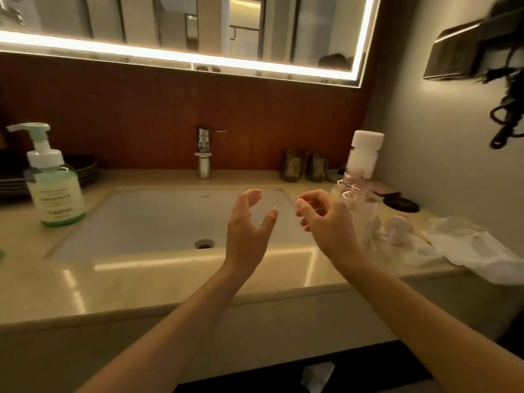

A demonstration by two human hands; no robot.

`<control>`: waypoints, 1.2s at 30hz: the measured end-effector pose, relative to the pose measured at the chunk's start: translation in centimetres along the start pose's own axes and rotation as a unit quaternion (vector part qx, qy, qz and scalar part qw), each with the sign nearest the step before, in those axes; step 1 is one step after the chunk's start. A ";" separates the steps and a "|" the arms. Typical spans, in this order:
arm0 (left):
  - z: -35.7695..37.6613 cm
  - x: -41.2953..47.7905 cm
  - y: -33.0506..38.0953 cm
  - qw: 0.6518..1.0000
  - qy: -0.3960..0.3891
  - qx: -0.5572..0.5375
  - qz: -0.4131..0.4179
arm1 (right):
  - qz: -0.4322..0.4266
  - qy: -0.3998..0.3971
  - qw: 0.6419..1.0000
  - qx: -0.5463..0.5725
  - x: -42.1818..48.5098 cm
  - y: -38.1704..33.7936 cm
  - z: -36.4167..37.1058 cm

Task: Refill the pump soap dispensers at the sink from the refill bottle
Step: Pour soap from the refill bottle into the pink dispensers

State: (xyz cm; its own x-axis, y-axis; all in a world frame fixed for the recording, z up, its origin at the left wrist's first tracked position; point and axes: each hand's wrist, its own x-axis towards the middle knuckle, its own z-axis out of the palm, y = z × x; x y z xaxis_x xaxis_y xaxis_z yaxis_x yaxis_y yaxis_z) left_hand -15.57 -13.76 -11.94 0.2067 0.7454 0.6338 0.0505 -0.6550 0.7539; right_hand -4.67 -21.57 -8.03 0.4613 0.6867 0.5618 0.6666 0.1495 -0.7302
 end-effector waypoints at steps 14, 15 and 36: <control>12.5 0.1 3.1 0.986 -0.137 -0.036 -0.089 | 0.243 0.127 0.935 -0.226 3.7 12.0 -13.8; 12.9 0.2 3.2 0.987 -0.136 -0.038 -0.082 | 0.254 0.110 0.929 -0.247 4.4 12.4 -13.8; 13.7 -1.0 1.9 0.995 -0.091 -0.032 -0.026 | 0.305 0.043 0.905 -0.295 8.1 12.6 -13.0</control>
State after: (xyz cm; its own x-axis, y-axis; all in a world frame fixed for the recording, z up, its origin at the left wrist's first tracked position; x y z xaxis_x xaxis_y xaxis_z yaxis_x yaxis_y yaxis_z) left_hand -2.34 -17.39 -13.52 0.3791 0.7399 0.5557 0.0048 -0.6021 0.7984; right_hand 15.04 -23.38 -7.68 0.8750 0.4529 0.1712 0.4584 -0.6609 -0.5942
